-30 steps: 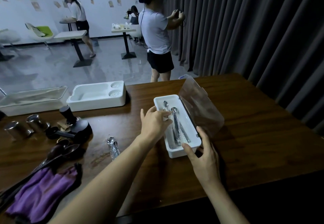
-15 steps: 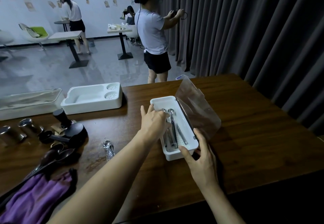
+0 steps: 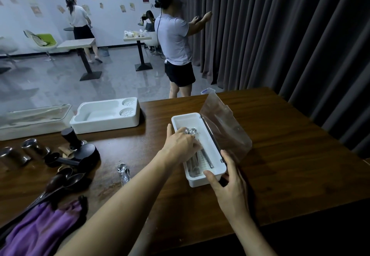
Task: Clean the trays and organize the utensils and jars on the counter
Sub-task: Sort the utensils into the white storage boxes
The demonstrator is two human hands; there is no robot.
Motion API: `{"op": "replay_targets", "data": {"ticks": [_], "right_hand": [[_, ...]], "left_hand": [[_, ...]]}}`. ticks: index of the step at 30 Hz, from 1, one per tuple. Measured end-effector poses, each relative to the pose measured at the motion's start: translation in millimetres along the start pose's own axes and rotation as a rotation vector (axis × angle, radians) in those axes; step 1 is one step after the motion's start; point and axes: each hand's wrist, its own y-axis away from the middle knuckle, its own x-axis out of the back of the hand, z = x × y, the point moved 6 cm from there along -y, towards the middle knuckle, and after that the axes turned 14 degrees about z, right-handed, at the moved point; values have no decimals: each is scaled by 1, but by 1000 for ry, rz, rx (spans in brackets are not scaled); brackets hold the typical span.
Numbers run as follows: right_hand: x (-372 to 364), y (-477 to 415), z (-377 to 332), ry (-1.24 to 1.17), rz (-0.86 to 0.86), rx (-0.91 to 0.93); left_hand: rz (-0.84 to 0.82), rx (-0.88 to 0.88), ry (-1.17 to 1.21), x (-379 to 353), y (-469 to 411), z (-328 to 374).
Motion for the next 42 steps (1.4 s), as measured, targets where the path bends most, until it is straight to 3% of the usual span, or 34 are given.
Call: {"op": "replay_targets", "data": {"ticks": [4,13,15,20,24,29,36,42], "right_hand": [[0,0,1,-24,-7,-17],[1,0,-2,-10,-7,-25],[1,0,-2,-9,-10,-25],[1,1,-1,-8,5,-23],[2,-1,-1,-11,31,-20],[-1,1,3,-17,8,-58],[-1,3,3,-25,-20,-114],[0,6,-7,3,-7,-122]], "left_hand": [[6,88,-43,-2,2,-5],[-204,36,-41,-2,2,1],[-139,60,44,1,4,-1],[218,215,467,16,38,-20],[310,336,630,14,91,-46],[327,400,541,15,146,-74],[491,415,261,20,209,-114],[392,508,184,15,221,-138]]}}
